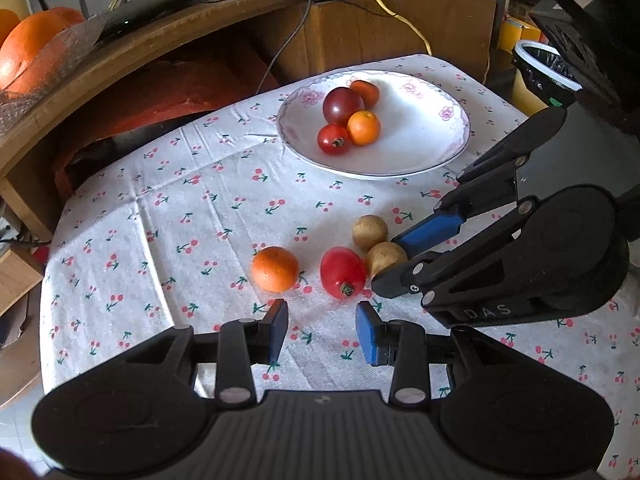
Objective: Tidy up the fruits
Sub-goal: 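Grasp a red tomato with the left gripper while the right grasps a brown round fruit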
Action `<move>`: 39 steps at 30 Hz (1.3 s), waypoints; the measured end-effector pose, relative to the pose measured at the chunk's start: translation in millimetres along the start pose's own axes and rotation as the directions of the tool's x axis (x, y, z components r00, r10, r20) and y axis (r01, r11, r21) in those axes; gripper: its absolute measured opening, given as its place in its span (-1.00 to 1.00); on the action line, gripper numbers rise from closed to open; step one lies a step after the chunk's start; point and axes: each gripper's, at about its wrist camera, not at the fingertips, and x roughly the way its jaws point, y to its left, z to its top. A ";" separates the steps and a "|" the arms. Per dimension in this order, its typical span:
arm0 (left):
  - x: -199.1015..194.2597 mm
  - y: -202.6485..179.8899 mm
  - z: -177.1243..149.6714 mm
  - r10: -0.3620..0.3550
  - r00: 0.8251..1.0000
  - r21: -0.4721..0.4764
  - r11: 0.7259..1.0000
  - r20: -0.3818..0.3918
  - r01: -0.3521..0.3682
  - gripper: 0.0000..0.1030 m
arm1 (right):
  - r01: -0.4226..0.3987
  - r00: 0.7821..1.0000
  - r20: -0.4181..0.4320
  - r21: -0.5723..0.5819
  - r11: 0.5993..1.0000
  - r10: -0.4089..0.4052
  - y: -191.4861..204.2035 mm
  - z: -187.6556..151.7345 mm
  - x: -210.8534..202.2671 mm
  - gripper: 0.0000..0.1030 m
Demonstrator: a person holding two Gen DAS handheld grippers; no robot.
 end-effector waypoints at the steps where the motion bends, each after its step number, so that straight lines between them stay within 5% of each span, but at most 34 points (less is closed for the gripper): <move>1: 1.1 -1.0 0.5 -0.002 1.000 0.004 1.000 -0.001 0.002 -0.13 | 0.005 1.000 -0.003 -0.002 1.000 -0.005 0.0 -0.4 -0.7 -0.55; 39: 33.4 -29.0 24.1 -0.001 1.000 0.049 0.999 -0.011 0.002 -0.17 | 0.107 0.994 -0.021 0.035 0.994 -0.106 -31.0 -15.8 -25.1 -0.56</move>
